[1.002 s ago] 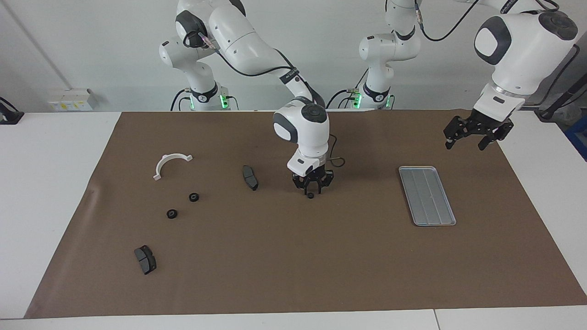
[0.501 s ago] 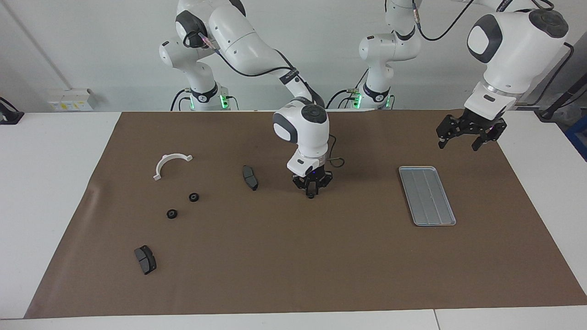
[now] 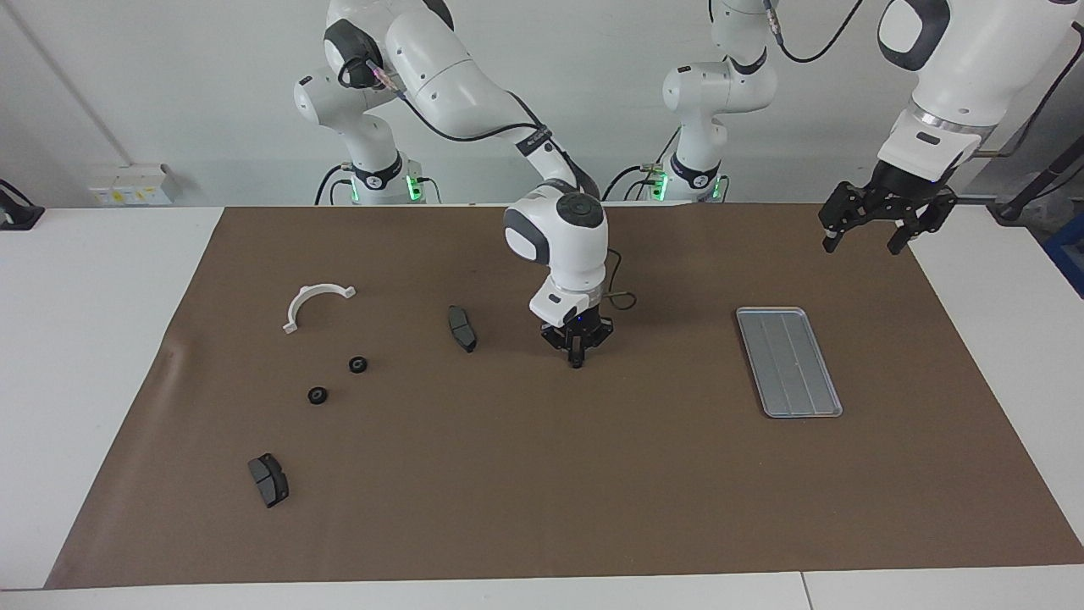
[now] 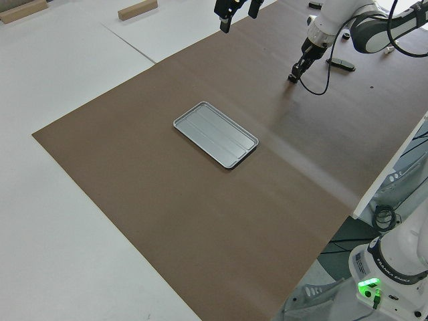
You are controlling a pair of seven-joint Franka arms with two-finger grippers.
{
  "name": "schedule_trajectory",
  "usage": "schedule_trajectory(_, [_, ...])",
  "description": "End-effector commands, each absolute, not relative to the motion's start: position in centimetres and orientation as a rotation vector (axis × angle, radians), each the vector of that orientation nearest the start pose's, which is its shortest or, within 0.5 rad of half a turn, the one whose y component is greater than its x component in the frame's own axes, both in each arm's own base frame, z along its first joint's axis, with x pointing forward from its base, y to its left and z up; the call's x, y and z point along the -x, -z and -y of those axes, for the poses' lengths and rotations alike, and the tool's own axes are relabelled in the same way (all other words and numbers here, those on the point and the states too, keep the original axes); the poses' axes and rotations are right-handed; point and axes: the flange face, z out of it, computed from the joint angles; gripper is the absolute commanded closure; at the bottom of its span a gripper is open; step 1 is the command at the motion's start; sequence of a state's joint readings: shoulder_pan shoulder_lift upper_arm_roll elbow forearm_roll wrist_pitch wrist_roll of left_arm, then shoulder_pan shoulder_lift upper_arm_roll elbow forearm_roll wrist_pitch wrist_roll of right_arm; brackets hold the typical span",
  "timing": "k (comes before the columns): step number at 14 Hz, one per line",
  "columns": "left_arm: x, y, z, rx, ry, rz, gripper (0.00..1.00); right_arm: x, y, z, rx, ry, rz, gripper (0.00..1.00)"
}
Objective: Place bearing gear from tray to pile
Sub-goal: 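Grasp the last gear with the right gripper while the left gripper withdraws, then carry the last gear to the pile and open the right gripper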
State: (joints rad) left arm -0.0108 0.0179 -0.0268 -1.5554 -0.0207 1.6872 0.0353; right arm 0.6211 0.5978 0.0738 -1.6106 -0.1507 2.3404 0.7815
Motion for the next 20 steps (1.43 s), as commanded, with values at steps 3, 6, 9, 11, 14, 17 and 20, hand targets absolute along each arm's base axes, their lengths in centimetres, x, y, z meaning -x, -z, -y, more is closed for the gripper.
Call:
schedule_trajectory(3, [-57.5,-63.6,2.9,3.147,0.207,-0.055,0.0,-57.2,-34.8,-40.7,3.107,0.283,-0.149,1.0])
schedule_trajectory(6, [-57.2,-63.3,2.6,3.149,0.188,-0.047,0.0,-59.5,-39.4,-35.0,3.119,0.306,-0.211,1.0])
schedule_trajectory(9, [-57.1,-63.0,2.2,3.148,0.183,-0.038,0.0,-61.9,-41.3,-28.7,3.153,0.274,-0.196,1.0])
schedule_trajectory(11, [-56.0,-62.3,1.9,3.15,0.121,-0.021,0.0,-63.6,-41.0,-24.0,3.173,0.247,-0.167,1.0])
schedule_trajectory(14, [-55.9,-62.1,2.2,3.15,0.116,-0.03,0.0,-64.8,-38.9,-17.6,3.163,0.167,-0.142,1.0])
schedule_trajectory(17, [-55.9,-62.0,2.6,3.15,0.113,-0.04,0.0,-65.5,-35.7,-10.6,3.165,0.175,-0.086,1.0])
schedule_trajectory(20, [-55.9,-62.1,2.2,3.15,0.116,-0.031,0.0,-65.9,-33.7,-7.6,3.169,0.163,-0.081,1.0])
